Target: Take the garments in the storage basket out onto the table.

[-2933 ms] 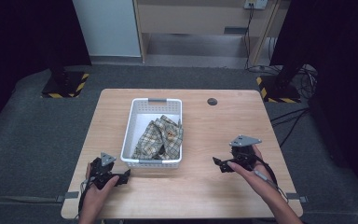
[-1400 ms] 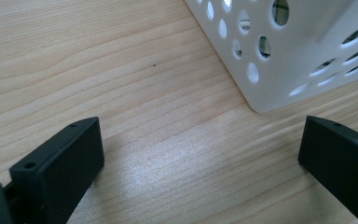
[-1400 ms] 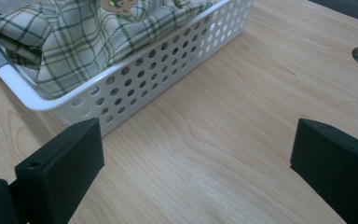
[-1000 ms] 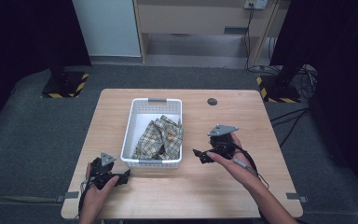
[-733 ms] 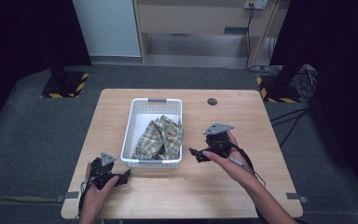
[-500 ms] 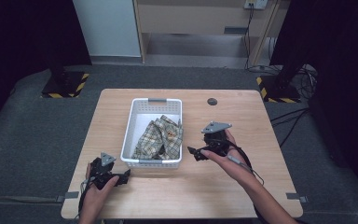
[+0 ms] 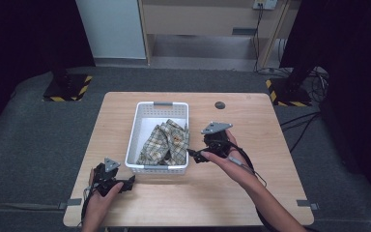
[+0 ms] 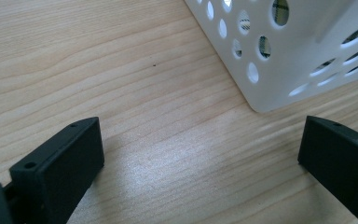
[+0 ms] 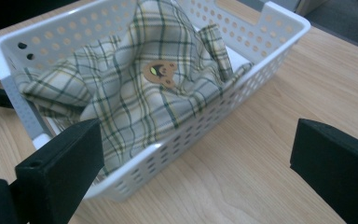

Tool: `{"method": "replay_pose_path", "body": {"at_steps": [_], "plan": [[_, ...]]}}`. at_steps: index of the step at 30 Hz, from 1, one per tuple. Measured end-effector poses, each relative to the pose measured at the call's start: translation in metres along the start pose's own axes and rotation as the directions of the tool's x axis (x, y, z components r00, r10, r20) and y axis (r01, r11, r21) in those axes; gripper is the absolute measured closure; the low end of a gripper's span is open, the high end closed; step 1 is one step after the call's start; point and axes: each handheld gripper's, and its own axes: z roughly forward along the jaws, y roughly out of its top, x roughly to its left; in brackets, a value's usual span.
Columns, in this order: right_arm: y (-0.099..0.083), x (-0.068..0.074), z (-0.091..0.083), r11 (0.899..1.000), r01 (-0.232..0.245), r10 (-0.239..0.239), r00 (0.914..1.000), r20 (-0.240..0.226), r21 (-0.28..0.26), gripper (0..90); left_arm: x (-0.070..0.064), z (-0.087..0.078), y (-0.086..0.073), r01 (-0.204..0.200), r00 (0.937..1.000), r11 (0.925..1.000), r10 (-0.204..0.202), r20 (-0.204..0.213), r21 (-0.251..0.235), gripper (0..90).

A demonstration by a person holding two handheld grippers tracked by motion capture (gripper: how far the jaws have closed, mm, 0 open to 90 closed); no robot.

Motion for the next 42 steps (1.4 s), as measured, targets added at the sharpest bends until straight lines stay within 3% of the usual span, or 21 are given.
{"method": "replay_pose_path", "body": {"at_steps": [42], "plan": [[0.032,0.020,0.034,1.000,0.022,-0.022,0.9985,-0.049,-0.006,2.2,0.000,0.000,0.000,0.000,1.0000,1.0000,0.000,0.000,0.000,0.0]]}}
